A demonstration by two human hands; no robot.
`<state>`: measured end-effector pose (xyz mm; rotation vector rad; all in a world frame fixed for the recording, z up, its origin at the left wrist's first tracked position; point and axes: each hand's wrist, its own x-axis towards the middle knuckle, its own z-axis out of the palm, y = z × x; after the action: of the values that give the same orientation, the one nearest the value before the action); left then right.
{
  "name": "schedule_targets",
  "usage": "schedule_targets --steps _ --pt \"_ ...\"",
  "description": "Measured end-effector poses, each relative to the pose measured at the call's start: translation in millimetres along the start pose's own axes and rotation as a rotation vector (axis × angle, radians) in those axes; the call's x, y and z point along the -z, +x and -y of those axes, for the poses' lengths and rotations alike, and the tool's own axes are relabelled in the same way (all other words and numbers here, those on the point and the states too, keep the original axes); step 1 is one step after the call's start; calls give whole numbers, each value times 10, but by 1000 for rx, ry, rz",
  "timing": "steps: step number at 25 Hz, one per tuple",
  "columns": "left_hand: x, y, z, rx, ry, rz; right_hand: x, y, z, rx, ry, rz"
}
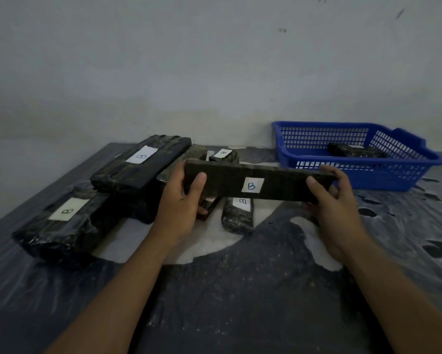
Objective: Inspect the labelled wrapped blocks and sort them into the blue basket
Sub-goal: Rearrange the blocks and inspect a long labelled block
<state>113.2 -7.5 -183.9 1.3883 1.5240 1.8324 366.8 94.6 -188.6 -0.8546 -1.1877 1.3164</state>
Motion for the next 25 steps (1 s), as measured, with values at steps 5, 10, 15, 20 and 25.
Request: schedule_targets --steps 5,10,15,20,25 --pt "-22 4 30 -12 -74 45 -57 -45 -2 67 151 2" --pt "-13 20 122 79 -247 116 -111 -90 11 145 116 -39" --pt "-85 52 174 66 -263 -37 -140 -138 39 216 -62 -59" --pt "-91 59 192 19 -259 -55 -146 -98 2 233 -97 -75" --pt "-166 -19 127 -42 -177 -139 -205 -153 -38 230 -181 -90"
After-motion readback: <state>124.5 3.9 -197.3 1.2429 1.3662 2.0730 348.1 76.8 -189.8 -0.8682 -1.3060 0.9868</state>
